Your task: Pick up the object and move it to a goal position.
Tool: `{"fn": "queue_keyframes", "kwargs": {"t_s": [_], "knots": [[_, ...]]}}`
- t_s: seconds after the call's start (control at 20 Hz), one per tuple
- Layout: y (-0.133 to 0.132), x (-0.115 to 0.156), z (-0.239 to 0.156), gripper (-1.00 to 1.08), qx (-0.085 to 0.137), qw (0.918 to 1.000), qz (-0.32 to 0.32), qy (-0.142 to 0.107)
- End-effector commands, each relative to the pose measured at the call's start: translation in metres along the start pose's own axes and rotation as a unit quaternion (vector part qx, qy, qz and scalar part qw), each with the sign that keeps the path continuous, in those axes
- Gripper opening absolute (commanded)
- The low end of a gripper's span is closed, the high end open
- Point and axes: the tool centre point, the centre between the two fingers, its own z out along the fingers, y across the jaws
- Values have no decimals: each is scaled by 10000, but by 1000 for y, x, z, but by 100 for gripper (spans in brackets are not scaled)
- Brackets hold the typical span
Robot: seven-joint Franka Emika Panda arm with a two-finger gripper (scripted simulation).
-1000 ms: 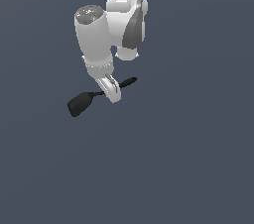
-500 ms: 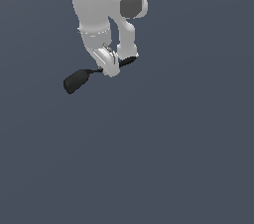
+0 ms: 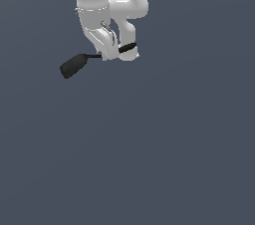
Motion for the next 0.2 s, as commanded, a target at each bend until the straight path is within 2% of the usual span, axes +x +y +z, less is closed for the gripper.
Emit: {"fn": "queue_keyframes", "kwargs": {"t_s": [0.0,0.15], "knots": [[3,-2,-6,-100,2,10000,-1,3],[4,-2,-9,-100,2,10000,-1,3]]}}
